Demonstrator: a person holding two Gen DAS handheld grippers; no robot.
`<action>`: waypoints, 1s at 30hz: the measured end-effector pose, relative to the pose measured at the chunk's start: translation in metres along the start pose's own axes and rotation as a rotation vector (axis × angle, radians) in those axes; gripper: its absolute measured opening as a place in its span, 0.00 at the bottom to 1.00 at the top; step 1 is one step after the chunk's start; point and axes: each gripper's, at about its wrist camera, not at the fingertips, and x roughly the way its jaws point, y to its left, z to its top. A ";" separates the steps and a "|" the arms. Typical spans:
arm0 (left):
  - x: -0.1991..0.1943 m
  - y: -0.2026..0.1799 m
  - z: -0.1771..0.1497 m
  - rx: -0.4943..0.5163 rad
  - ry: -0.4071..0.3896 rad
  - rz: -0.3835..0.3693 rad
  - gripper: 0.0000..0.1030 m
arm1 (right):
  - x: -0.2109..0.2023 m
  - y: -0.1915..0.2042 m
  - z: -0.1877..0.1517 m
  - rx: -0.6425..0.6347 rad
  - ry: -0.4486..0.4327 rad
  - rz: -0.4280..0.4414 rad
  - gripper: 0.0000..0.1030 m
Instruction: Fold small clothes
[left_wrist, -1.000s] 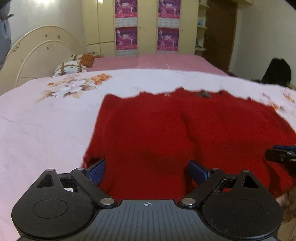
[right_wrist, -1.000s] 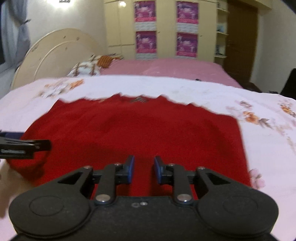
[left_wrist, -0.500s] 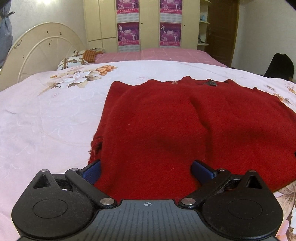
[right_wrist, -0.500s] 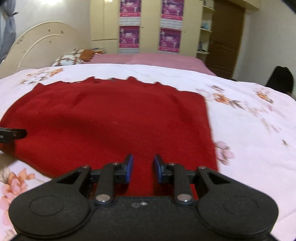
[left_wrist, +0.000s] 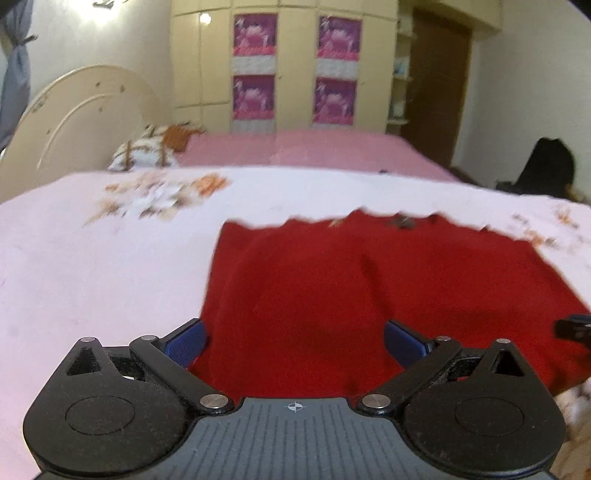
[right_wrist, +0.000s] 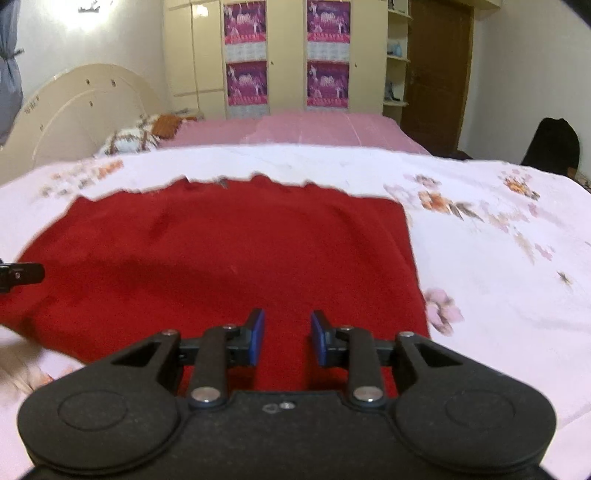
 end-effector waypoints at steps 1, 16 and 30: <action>0.001 -0.003 0.005 0.002 -0.003 -0.021 0.99 | 0.001 0.002 0.004 0.002 -0.005 0.011 0.27; 0.096 -0.012 0.025 -0.012 0.128 0.009 0.99 | 0.068 0.035 0.055 -0.010 0.001 0.078 0.28; 0.097 -0.020 0.025 0.023 0.114 0.038 1.00 | 0.078 0.025 0.044 -0.059 0.023 0.059 0.30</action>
